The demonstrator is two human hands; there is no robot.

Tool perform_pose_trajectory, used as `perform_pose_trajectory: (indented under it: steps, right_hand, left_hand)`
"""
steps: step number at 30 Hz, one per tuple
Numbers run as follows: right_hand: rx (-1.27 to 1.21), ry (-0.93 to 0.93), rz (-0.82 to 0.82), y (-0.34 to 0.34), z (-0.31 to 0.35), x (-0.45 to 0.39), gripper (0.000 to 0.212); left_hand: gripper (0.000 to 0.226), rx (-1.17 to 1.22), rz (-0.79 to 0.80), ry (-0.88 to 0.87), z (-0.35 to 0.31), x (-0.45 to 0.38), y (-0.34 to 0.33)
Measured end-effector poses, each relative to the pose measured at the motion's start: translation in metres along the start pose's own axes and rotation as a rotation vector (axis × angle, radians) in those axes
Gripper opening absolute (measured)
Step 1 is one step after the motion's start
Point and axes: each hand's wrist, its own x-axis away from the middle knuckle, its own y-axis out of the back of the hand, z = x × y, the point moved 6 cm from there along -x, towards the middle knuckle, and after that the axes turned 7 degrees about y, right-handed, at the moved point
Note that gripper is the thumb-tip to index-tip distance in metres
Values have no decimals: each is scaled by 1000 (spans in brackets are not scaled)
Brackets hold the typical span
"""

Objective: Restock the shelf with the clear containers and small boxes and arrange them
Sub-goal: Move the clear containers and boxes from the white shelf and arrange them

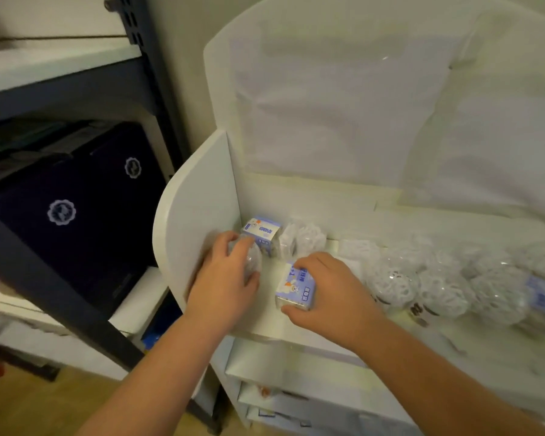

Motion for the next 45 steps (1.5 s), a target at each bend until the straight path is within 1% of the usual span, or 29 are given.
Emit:
perform_pose_trajectory:
  steps: [3, 6, 8, 11, 13, 16, 22, 26, 29, 33, 37, 41, 45]
  right_hand:
    - [-41, 29, -94, 20, 9, 14, 63]
    - [-88, 35, -177, 46, 11, 33, 63]
    - [-129, 2, -227, 63, 7, 48, 64]
    - [-196, -71, -288, 89, -4, 80, 63]
    - [-239, -116, -323, 108, -12, 109, 62]
    - [-230, -169, -377, 146, -23, 165, 63]
    - [-209, -299, -507, 226, -44, 304, 63]
    - [-150, -382, -566, 276, -58, 404, 71]
    - [-120, -432, -632, 306, -70, 474, 82]
    - [-88, -509, -688, 337, -86, 557, 81]
    - [-13, -568, -738, 366, -99, 622, 81]
    - [21, -635, -785, 390, -117, 675, 77]
    - [62, -706, -771, 412, -148, 711, 85]
  left_hand:
    - [59, 65, -26, -18, -2, 6, 9]
    - [65, 104, -69, -67, -16, 12, 22]
    - [67, 139, -77, -92, -34, 16, 31]
    - [65, 155, -98, -181, -72, 29, 43]
    - [64, 167, -112, -249, -103, 44, 48]
    - [62, 207, -112, -352, -154, 74, 47]
    - [62, 275, -6, -460, -265, 155, 29]
    - [61, 318, 27, -536, -345, 215, 21]
    - [60, 361, 52, -577, -399, 258, 12]
    - [61, 386, 104, -668, -466, 308, -6]
    - [60, 425, 170, -733, -528, 346, -23]
    - [60, 456, 203, -804, -591, 372, -43]
    - [63, 477, 241, -855, -652, 388, -73]
